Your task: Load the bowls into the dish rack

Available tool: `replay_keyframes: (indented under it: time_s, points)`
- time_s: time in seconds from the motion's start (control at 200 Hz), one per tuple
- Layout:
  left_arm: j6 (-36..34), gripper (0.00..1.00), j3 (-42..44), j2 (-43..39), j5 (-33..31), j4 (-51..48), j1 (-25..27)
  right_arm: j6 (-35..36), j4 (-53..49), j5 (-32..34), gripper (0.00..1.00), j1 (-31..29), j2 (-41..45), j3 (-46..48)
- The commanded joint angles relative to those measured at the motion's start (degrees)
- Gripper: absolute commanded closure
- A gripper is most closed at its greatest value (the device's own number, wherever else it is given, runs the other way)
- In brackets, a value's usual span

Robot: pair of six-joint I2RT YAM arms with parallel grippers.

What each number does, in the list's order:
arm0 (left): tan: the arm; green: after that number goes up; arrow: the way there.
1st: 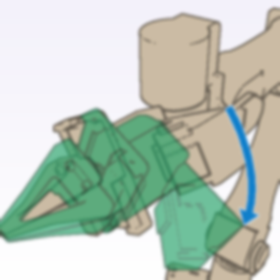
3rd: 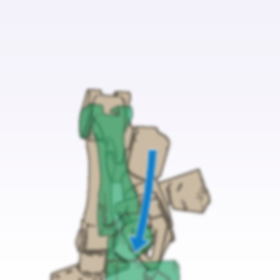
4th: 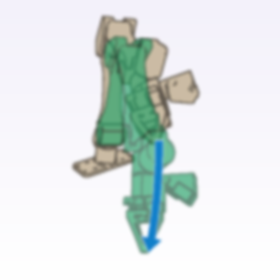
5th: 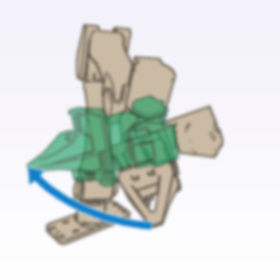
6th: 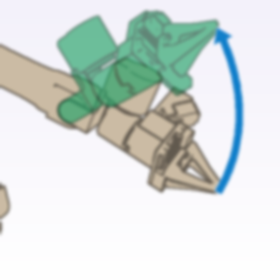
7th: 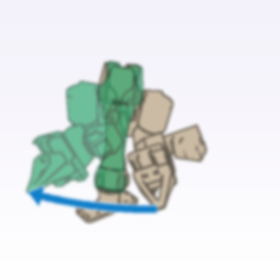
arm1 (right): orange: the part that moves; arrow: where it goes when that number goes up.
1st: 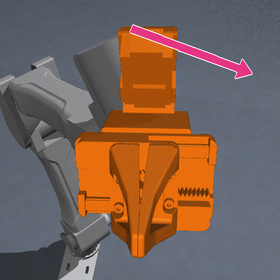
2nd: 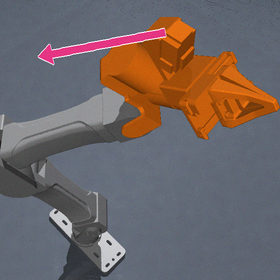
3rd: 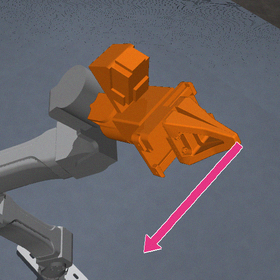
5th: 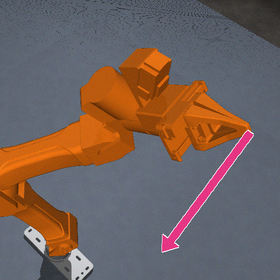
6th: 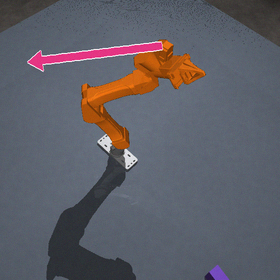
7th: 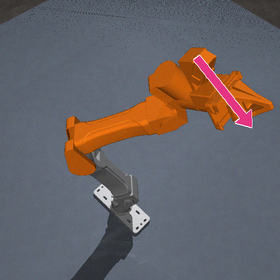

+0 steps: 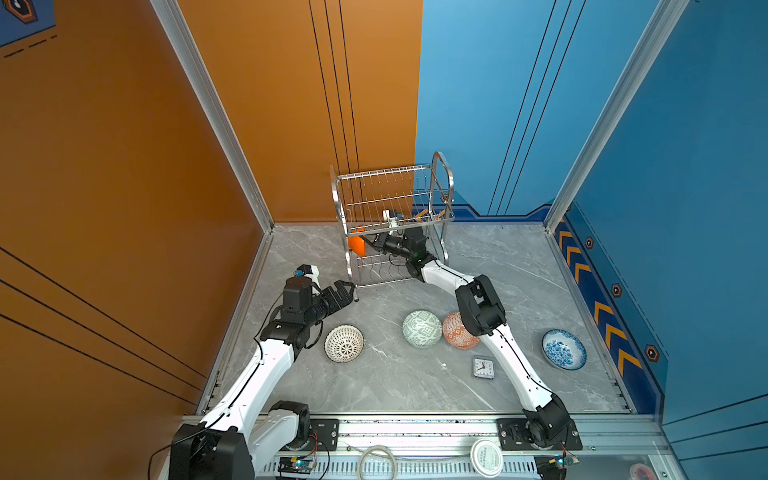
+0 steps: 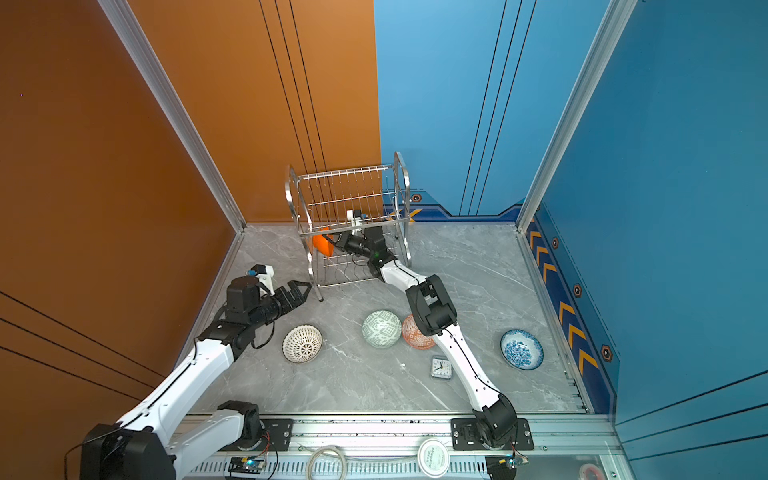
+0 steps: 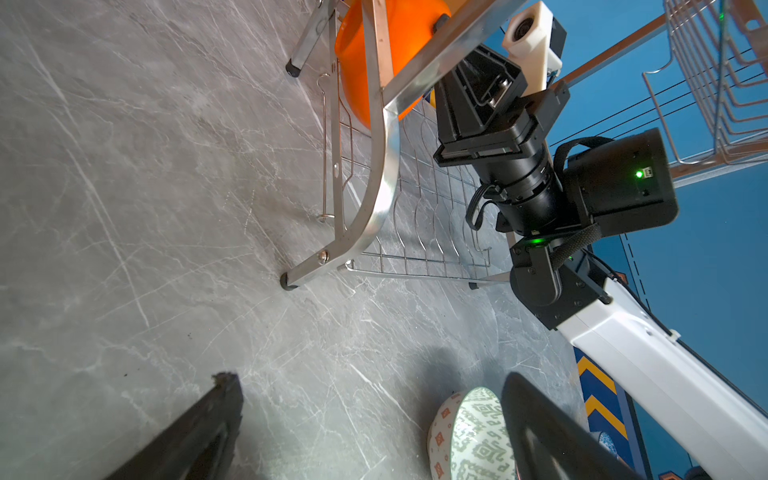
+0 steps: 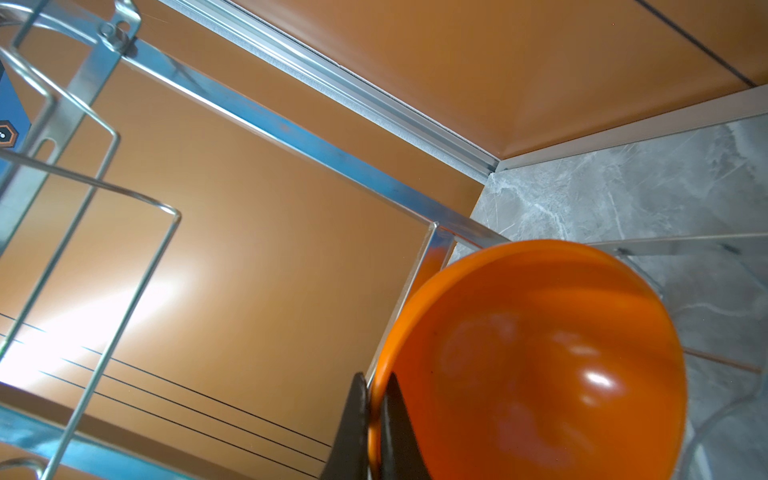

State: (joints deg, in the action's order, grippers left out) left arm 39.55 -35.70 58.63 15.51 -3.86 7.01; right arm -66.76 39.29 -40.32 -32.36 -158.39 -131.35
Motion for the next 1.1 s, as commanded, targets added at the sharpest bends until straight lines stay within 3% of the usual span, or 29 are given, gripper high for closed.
replay_keyframes:
  time_s: [0.0,0.62,1.096]
  points:
    - [0.27,0.02,0.72,0.08,1.17,0.80,-0.59,1.70,-1.03,-0.36,1.00,-0.42,-1.09,-2.23]
    - [0.31,0.02,0.89,0.18,1.27,0.84,-0.96,3.55,-0.41,-1.04,1.00,0.62,1.56,5.83]
    - [0.26,0.02,0.88,0.34,1.19,0.91,-1.07,9.56,-8.25,-3.99,1.00,1.92,2.61,6.90]
